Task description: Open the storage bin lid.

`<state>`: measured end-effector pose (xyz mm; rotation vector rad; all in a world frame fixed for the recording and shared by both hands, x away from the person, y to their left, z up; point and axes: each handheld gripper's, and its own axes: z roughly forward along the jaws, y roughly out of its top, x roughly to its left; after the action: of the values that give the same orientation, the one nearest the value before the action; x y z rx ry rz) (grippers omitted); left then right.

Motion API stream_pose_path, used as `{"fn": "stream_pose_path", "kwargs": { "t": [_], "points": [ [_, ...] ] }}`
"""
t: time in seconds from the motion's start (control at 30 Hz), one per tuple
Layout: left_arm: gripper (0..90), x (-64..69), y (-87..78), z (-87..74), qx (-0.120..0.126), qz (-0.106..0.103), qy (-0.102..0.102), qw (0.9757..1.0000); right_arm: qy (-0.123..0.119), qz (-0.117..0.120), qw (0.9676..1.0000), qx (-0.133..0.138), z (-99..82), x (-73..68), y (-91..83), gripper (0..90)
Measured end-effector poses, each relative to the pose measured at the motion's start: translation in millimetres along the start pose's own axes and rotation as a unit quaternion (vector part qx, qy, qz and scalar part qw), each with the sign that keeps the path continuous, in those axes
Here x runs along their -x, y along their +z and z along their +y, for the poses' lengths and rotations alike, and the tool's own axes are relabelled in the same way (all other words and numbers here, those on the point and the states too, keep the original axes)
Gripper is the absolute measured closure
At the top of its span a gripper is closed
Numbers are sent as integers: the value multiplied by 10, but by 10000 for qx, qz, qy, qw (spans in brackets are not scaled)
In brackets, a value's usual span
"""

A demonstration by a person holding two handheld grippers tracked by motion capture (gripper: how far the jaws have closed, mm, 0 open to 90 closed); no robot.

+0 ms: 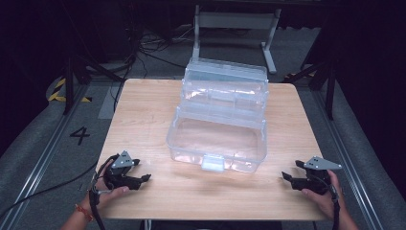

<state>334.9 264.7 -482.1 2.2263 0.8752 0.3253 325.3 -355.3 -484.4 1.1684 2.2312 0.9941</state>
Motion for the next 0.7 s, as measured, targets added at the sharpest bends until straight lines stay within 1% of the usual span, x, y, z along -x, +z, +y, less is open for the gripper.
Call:
{"fn": "stream_pose_path", "kwargs": {
  "t": [0.03,0.07,0.1,0.17,0.2,0.23,0.33,0.47,0.7],
  "points": [
    [225,9,3,4,-31,65,43,10000,9,5,10000,-48,-6,4,12,226],
    [200,13,14,11,-64,60,48,9999,22,5,10000,-41,-6,6,10,228],
    [178,11,17,15,-82,70,23,9999,12,-27,10000,-39,-8,6,8,230],
    [155,-1,26,28,-130,87,-12,9999,20,24,10000,-50,-7,7,10,229],
    [155,-1,26,28,-130,87,-12,9999,20,24,10000,-50,-7,7,10,229],
    [155,-1,26,28,-130,87,-12,9999,28,74,9999,-62,-7,13,13,228],
    [154,-1,26,28,-132,83,-17,9999,194,186,9996,-111,-5,41,23,219],
    [153,7,24,25,-129,112,-58,9998,222,113,9996,-133,-5,33,25,202],
    [153,4,22,25,-138,121,-52,9998,257,98,9995,-137,-6,27,23,200]
  ]
}}
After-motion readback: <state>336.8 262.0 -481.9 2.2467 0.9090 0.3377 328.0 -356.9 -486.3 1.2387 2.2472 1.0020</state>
